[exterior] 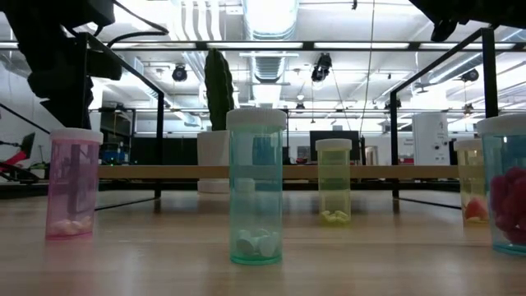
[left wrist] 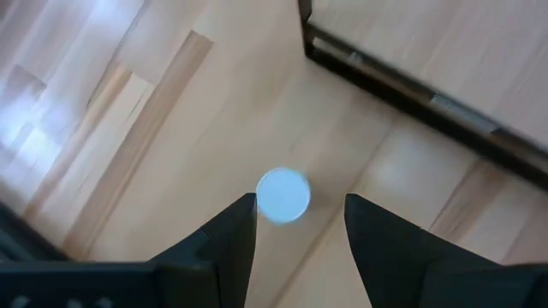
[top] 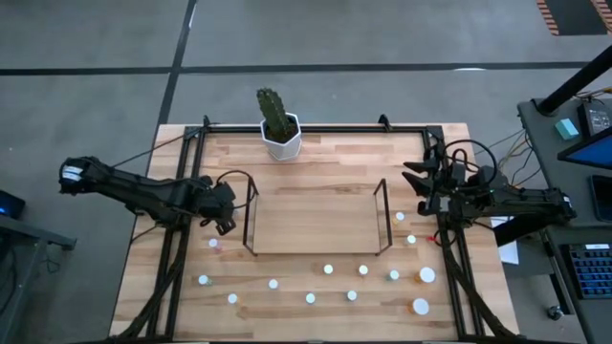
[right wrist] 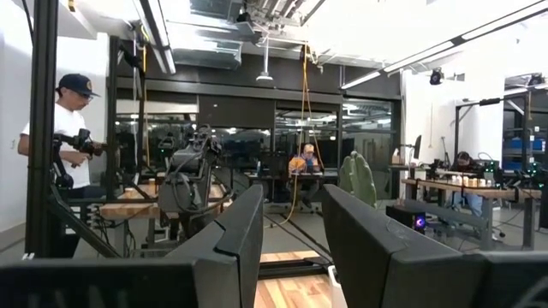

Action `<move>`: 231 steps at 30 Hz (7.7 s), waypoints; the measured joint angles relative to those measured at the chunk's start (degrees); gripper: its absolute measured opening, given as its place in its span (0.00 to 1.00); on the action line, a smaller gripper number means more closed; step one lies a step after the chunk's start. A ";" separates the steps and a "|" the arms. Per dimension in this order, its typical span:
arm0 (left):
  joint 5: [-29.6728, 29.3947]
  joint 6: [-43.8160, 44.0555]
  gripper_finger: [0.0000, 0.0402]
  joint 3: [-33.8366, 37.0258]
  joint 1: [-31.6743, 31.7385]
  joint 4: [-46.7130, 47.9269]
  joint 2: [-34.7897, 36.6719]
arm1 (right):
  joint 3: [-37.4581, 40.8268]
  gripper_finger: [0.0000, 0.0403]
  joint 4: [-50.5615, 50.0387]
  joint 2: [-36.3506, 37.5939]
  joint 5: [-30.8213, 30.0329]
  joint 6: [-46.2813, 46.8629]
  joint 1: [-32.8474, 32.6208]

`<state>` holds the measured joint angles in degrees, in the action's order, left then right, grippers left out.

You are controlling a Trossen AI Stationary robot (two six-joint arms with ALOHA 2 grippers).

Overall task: Pick and place medicine bottles onto shelf by color
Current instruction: Put the green pill bottle on the shelf, then put the yellow pill bottle on the shelf

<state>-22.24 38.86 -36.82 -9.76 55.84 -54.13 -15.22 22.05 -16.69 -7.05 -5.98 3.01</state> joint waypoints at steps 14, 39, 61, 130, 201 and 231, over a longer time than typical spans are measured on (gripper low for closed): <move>-3.54 1.08 0.40 0.83 0.00 -1.32 -0.41 | 0.02 0.28 -0.75 -0.02 -0.02 0.00 0.00; -4.48 1.34 0.62 5.00 0.00 -4.89 -8.74 | 0.02 0.28 -0.84 -0.02 -0.04 0.83 0.00; -5.53 1.36 0.37 4.98 0.00 -6.37 -13.40 | 0.02 0.28 -0.84 -0.02 -0.07 1.05 0.00; 2.20 1.66 0.23 -59.41 1.61 11.92 -39.72 | 0.02 0.28 -1.00 -0.35 -0.07 1.05 0.00; 8.64 9.77 0.38 -48.34 0.81 -2.27 -51.13 | 0.00 0.28 -2.56 -0.26 -0.02 2.42 0.00; 9.73 -33.49 0.38 -45.65 -7.50 -11.48 -22.61 | -19.85 0.27 -7.82 -23.53 -8.92 -7.17 -18.25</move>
<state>-12.51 5.37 -82.47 -17.26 44.36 -76.74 -35.08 14.23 -40.21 -15.97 -13.15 -15.24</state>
